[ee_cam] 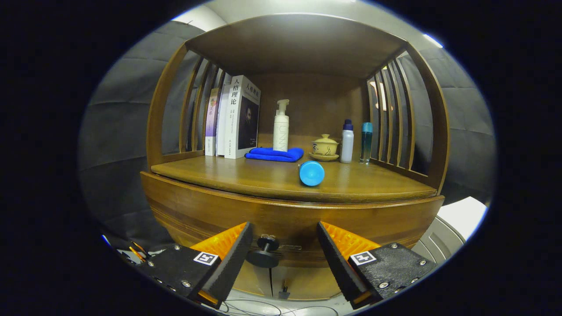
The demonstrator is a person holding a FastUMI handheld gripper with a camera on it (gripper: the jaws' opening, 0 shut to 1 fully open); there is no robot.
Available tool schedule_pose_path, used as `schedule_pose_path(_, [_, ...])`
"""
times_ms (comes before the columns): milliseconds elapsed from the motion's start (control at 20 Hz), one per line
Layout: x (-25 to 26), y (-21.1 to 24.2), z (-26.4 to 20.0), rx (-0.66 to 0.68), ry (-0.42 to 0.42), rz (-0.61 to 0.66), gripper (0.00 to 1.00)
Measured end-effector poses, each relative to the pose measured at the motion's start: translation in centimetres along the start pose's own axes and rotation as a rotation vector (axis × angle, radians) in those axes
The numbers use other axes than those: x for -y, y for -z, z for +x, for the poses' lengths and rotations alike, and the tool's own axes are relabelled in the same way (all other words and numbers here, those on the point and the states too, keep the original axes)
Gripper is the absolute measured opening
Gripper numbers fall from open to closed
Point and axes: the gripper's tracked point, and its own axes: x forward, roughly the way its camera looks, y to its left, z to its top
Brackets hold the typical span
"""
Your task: Pull open the drawer, take out the items inside it, and place them on the countertop above the cabinet.
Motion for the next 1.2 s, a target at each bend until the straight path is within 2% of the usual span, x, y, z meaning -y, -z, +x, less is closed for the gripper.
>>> schedule_pose_path(250, [0.1,-0.1,0.3,0.026,0.020,0.001,0.93])
schedule_pose_path(400, [0.3,0.3,0.1,0.006,0.001,-0.042,0.93])
schedule_pose_path(500, [1.3,-0.5,-1.0,0.023,0.022,-0.066,0.94])
schedule_pose_path(800, [2.5,-4.7,-7.1,0.117,0.060,-0.126,0.94])
schedule_pose_path(1200, [4.5,-7.4,-14.8,0.223,0.113,-0.032,0.94])
